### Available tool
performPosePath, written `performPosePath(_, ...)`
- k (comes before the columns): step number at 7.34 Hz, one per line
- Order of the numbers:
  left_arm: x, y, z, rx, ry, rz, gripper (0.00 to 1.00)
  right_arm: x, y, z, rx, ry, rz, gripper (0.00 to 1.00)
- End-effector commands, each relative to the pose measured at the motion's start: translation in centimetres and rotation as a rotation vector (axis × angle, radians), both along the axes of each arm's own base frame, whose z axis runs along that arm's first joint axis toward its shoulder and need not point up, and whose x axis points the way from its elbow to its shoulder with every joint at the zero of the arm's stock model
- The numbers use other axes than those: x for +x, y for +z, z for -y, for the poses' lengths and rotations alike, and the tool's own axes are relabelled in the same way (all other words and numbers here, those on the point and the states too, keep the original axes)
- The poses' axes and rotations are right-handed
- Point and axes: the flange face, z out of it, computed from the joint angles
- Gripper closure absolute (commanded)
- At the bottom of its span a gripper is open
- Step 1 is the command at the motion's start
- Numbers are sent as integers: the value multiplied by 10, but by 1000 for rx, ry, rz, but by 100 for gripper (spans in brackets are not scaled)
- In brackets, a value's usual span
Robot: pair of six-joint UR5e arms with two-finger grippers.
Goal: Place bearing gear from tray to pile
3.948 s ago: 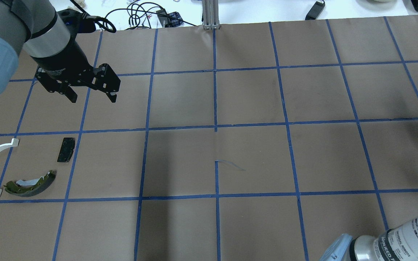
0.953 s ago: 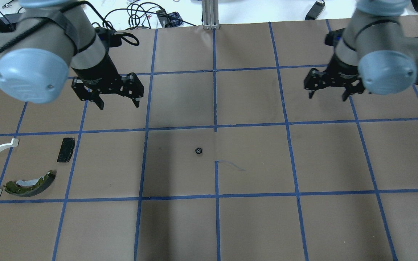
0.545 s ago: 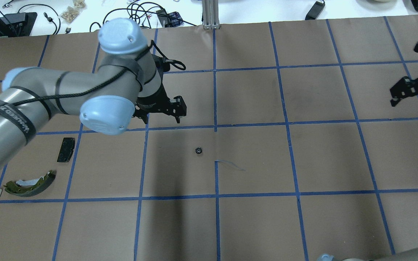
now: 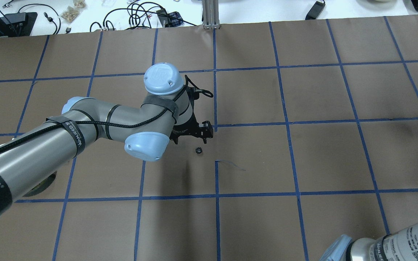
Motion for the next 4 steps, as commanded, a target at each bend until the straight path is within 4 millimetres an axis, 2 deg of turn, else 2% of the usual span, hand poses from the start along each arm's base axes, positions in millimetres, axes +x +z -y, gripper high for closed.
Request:
performPosePath(1,-6,-24,-2,38,-4,7,7,-28,-11,-1,-6,16,-19,0)
performPosePath(2,-8,-28,-2,43,-7,7,23,-38,-26,-3,7,6,-2,5)
performPosePath(4,-8,-36,0,54,-6,10,27,-45,-26,0,-5,30,-7,19)
